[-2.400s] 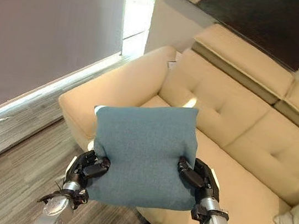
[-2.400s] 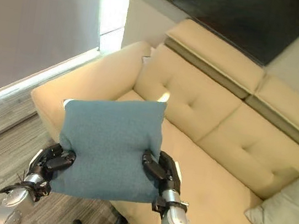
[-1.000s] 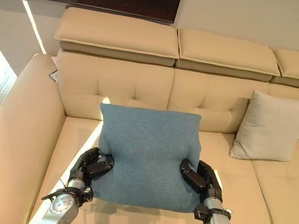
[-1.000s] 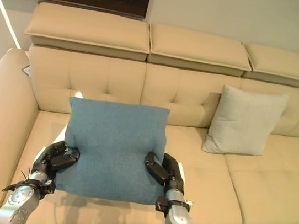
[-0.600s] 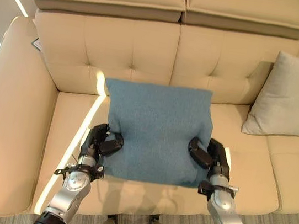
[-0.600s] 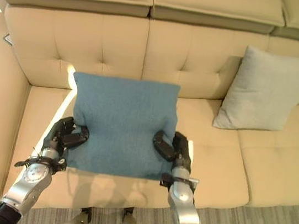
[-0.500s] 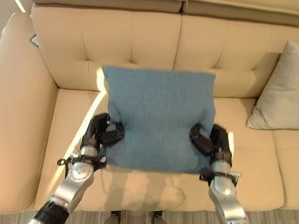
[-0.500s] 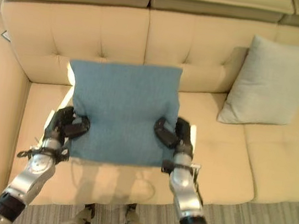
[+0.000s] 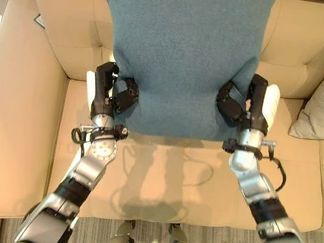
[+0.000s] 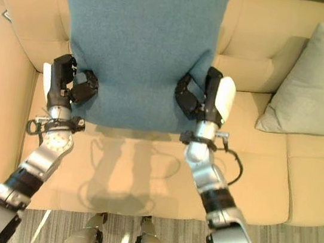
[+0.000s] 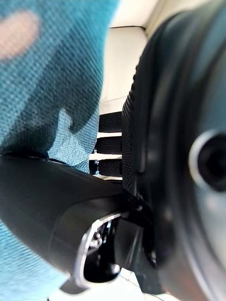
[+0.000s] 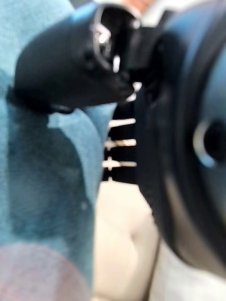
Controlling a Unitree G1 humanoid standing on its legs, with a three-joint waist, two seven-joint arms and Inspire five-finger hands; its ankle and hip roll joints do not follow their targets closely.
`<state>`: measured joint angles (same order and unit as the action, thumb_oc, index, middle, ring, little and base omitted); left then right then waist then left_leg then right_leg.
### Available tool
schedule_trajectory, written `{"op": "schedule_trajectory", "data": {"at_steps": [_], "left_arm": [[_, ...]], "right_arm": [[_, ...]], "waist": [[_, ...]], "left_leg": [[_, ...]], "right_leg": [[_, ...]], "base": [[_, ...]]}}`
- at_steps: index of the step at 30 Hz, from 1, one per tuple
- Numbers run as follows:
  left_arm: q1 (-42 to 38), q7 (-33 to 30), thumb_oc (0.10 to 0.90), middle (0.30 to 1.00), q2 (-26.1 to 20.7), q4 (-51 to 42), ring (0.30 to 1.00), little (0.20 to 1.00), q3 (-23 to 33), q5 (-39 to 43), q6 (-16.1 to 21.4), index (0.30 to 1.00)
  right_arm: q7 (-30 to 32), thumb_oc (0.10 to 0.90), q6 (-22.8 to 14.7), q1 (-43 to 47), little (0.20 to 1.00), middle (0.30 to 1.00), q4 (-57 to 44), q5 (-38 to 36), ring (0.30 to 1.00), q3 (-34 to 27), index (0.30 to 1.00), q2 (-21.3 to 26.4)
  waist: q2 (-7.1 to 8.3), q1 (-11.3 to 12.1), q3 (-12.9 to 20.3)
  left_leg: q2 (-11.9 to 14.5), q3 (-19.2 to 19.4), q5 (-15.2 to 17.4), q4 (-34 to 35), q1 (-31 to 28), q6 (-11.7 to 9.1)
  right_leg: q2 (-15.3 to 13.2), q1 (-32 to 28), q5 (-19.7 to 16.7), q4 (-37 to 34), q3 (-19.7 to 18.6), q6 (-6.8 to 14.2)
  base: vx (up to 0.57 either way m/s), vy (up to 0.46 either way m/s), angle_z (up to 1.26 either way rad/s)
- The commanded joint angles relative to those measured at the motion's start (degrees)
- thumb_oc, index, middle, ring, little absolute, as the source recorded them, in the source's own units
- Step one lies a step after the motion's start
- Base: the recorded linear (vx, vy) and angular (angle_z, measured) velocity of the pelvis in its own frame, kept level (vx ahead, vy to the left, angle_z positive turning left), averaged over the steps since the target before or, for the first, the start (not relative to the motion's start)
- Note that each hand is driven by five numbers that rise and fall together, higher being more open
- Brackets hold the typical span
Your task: Pick up all the scattered cushions and arrange them neatly on the sofa.
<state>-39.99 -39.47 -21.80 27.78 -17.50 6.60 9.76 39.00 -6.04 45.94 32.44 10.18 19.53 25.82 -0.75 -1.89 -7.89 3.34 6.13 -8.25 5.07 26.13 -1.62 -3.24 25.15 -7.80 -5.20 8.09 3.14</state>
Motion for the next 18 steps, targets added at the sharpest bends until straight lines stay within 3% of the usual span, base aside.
{"op": "schedule_trajectory", "data": {"at_steps": [1,2,3,9,16,18], "left_arm": [[-12.6,-1.7,0.400,0.300,-2.5,-1.8,0.300,0.300,-3.8,-4.0,7.4,0.300],[-19.1,0.1,0.780,0.869,-3.9,8.2,0.869,0.869,-6.2,-0.6,6.4,0.869],[-21.5,1.3,0.800,0.900,-4.4,12.3,0.900,0.900,-7.2,0.9,5.7,0.900],[-29.4,6.3,0.800,0.900,-6.6,24.2,0.900,0.900,-10.7,4.4,3.4,0.900],[-26.0,8.7,0.800,0.900,-7.4,23.8,0.900,0.900,-9.6,4.4,3.5,0.900],[-21.2,9.8,0.800,0.900,-8.9,21.7,0.900,0.900,-7.8,3.3,3.2,0.900]], "right_arm": [[3.7,0.585,-4.5,9.3,0.578,0.578,-1.5,-1.8,0.578,-0.7,0.578,-1.2],[-0.4,0.800,-4.8,15.8,0.900,0.900,9.3,-11.7,0.900,1.9,0.900,-1.8],[-2.5,0.800,-4.2,17.7,0.900,0.900,12.3,-13.7,0.900,3.5,0.900,-1.3],[-8.7,0.800,-2.0,22.0,0.900,0.900,17.9,-17.6,0.900,7.9,0.900,-0.5],[-12.3,0.800,-2.3,19.4,0.900,0.900,16.1,-16.1,0.900,9.4,0.900,-0.1],[-13.0,0.800,-2.7,15.7,0.900,0.900,13.0,-15.6,0.900,7.8,0.900,0.6]], "waist": [[3.48,0.9,2.4],[3.69,1.1,1.4],[3.84,1.1,1.1],[4.01,0.7,-1.1],[4.10,0.6,-1.5],[4.09,0.5,-1.1]], "left_leg": [[-1.2,-1.6,2.9,-0.1,-0.5,-2.1],[-1.3,-1.8,2.3,-0.1,0.7,-2.5],[-1.4,-1.9,2.0,-0.1,1.1,-2.6],[-1.5,-2.3,0.9,-0.1,2.9,-3.0],[-1.4,-1.9,0.9,-0.1,2.2,-3.1],[-1.2,-1.4,1.3,-0.1,1.0,-3.2]], "right_leg": [[-0.5,0.6,1.5,0.2,-2.1,5.4],[-0.5,1.9,0.8,0.2,-2.0,5.5],[-0.6,2.3,0.5,0.2,-1.9,5.5],[-0.4,4.0,-0.4,0.2,-1.5,5.8],[-0.4,3.7,-0.4,0.2,-1.6,5.7],[-0.4,2.6,0.0,0.2,-1.6,5.6]], "base": [[-0.09,-0.009,0.10],[-0.10,-0.023,0.09],[-0.10,-0.023,0.06],[-0.06,-0.020,0.07],[-0.02,0.006,0.02],[0.00,0.020,0.31]]}}
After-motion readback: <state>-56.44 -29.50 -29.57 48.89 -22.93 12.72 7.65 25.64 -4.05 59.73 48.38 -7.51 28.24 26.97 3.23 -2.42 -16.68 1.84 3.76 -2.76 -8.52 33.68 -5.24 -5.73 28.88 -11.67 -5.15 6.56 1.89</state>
